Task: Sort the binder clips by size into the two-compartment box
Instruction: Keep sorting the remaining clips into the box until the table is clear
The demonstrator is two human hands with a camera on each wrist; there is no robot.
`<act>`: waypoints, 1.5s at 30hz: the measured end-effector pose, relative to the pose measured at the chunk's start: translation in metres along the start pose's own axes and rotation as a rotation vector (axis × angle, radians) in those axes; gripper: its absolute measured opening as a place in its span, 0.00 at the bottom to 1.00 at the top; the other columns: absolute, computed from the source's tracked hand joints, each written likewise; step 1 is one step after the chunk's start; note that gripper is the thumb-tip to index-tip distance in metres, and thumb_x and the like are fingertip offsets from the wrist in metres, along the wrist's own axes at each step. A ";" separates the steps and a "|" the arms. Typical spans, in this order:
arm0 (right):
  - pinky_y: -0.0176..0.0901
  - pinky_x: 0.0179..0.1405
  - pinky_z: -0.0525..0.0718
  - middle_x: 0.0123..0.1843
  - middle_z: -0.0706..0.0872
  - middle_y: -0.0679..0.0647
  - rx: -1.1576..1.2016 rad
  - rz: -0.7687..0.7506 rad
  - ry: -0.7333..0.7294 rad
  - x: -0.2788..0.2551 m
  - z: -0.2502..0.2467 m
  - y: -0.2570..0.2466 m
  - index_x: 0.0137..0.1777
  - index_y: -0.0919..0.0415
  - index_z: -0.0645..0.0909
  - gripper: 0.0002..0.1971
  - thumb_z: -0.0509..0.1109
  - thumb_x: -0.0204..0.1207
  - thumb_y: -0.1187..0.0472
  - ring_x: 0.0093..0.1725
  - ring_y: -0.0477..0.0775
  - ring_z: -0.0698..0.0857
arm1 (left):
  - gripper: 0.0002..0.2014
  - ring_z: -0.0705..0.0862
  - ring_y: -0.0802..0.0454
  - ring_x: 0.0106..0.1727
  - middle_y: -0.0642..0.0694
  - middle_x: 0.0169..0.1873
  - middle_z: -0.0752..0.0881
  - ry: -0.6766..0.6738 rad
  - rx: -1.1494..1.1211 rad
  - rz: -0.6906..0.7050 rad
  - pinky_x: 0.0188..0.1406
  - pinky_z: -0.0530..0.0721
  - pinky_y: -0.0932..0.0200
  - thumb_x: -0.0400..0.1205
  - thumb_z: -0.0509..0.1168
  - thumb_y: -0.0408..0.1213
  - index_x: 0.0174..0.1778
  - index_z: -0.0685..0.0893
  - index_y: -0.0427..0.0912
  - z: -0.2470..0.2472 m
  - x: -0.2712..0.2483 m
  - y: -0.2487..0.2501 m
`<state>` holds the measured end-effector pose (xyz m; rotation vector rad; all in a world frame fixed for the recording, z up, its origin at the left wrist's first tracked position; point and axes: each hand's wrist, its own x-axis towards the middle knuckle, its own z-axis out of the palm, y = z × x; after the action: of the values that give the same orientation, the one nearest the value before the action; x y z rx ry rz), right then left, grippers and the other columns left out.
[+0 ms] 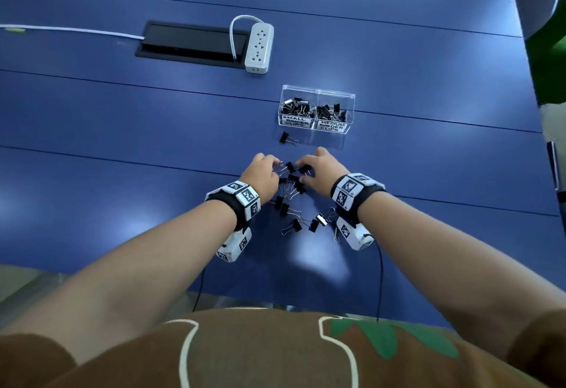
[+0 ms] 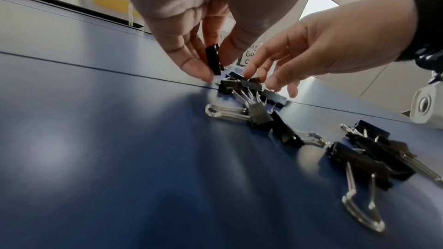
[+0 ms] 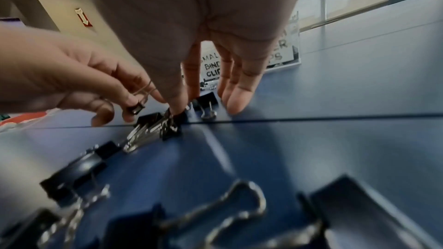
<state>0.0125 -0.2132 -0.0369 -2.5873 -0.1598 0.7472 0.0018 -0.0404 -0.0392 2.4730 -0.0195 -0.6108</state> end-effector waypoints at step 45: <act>0.37 0.40 0.77 0.32 0.77 0.44 0.240 0.140 0.257 -0.013 -0.036 0.024 0.43 0.60 0.85 0.05 0.68 0.73 0.66 0.34 0.47 0.77 | 0.15 0.82 0.44 0.54 0.43 0.58 0.83 -0.001 -0.002 0.108 0.54 0.83 0.51 0.81 0.60 0.32 0.65 0.75 0.43 0.008 0.005 0.010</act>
<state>0.0205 -0.2512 -0.0143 -2.4515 0.1814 0.4424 0.0037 -0.0539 -0.0419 2.4513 -0.1516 -0.5657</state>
